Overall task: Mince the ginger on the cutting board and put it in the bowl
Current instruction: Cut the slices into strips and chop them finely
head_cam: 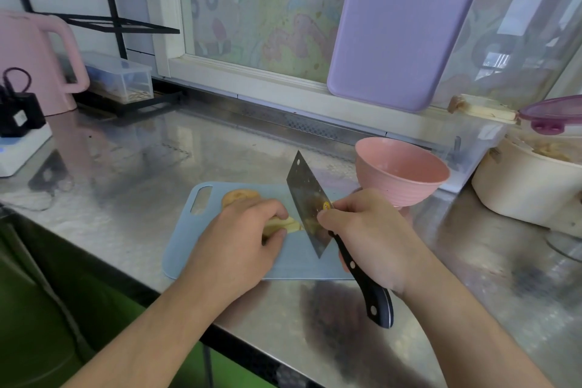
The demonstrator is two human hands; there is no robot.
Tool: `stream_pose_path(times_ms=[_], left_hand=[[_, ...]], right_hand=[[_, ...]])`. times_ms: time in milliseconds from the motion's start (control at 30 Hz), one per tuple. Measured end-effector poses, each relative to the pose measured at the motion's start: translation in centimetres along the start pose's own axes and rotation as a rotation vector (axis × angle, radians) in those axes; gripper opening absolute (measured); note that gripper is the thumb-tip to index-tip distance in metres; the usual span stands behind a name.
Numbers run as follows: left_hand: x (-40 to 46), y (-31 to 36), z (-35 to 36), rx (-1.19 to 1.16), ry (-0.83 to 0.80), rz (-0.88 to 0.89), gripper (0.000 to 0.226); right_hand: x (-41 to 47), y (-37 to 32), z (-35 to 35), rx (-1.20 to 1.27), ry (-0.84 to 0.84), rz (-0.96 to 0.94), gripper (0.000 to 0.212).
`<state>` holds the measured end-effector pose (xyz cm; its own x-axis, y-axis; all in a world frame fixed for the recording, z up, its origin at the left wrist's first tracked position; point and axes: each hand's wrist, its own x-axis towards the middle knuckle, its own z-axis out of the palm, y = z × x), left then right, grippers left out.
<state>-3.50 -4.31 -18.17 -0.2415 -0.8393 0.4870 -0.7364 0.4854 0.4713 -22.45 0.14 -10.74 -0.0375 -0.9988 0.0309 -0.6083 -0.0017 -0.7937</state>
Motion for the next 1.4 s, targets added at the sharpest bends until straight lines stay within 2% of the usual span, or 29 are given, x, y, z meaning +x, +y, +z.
stream_pose_path(times_ms=[267,433,567,733,1167,1400], left_hand=[[0.1,0.1,0.1,-0.022,0.025,-0.013,0.007],[0.3,0.1,0.0,-0.037,0.026,-0.014,0.007],[0.1,0.0,0.0,-0.031,0.023,-0.024,0.008],[0.1,0.2,0.0,-0.049,0.025,-0.036,0.007],[0.1,0.1,0.0,-0.019,0.031,-0.019,0.006],[0.2,0.0,0.2,-0.024,0.042,-0.004,0.008]], right_hand=[[0.1,-0.2,0.8,-0.088,-0.009,0.029,0.041],[1.0,-0.7,1.9,-0.156,0.015,0.018,0.038],[0.8,-0.3,1.7,-0.122,0.039,0.012,0.046],[0.0,-0.5,0.5,-0.038,0.011,-0.013,0.039],[-0.5,-1.0,0.6,-0.056,0.01,-0.051,0.042],[-0.2,-0.5,1.3,-0.159,0.012,-0.013,0.047]])
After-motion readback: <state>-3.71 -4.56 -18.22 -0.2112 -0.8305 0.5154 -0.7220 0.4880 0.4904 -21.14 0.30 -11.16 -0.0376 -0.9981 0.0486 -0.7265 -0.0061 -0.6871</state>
